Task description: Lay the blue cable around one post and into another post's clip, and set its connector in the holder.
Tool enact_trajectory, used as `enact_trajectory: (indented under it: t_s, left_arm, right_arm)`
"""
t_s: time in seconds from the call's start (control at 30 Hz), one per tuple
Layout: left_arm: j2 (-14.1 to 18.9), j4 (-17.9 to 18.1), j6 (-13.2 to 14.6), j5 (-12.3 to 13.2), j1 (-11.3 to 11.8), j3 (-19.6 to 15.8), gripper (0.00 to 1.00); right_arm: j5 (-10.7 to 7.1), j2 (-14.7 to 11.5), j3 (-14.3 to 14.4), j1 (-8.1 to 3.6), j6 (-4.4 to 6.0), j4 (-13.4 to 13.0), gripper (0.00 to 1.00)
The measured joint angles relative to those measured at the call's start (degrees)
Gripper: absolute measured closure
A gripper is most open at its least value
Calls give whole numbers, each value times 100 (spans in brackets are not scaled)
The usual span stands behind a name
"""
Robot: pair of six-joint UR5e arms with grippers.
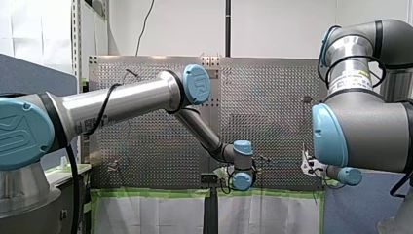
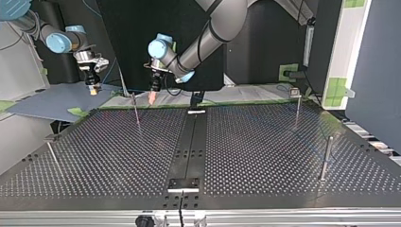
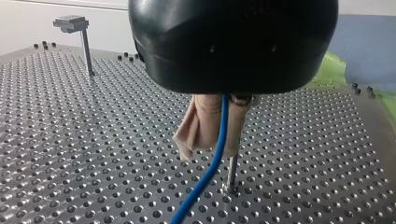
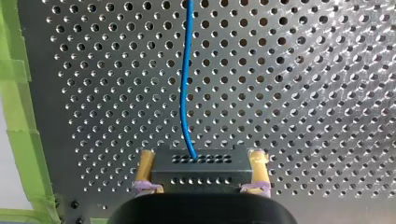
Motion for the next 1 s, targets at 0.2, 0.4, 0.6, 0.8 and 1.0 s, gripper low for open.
enact_trajectory:
  t_s: [0.2, 0.4, 0.6, 0.8, 1.0]
  left_arm:
    - [-1, -16, -7, 8, 8, -10, 99]
    - [-1, -13, -6, 25, 15, -46, 99]
    - [-1, -7, -10, 29, 21, -65, 99]
    - [-1, -14, -10, 25, 38, -65, 99]
    - [-1, -9, -10, 11, 48, -53, 99]
  right_arm:
    - [-6, 13, -39, 1, 14, -22, 100]
    - [-9, 25, -74, 2, 29, -39, 100]
    - [-64, 147, -194, 14, 28, 18, 100]
    - [-86, 245, -337, 14, -200, 318, 100]
    - [-89, 255, -413, 3, -245, 462, 100]
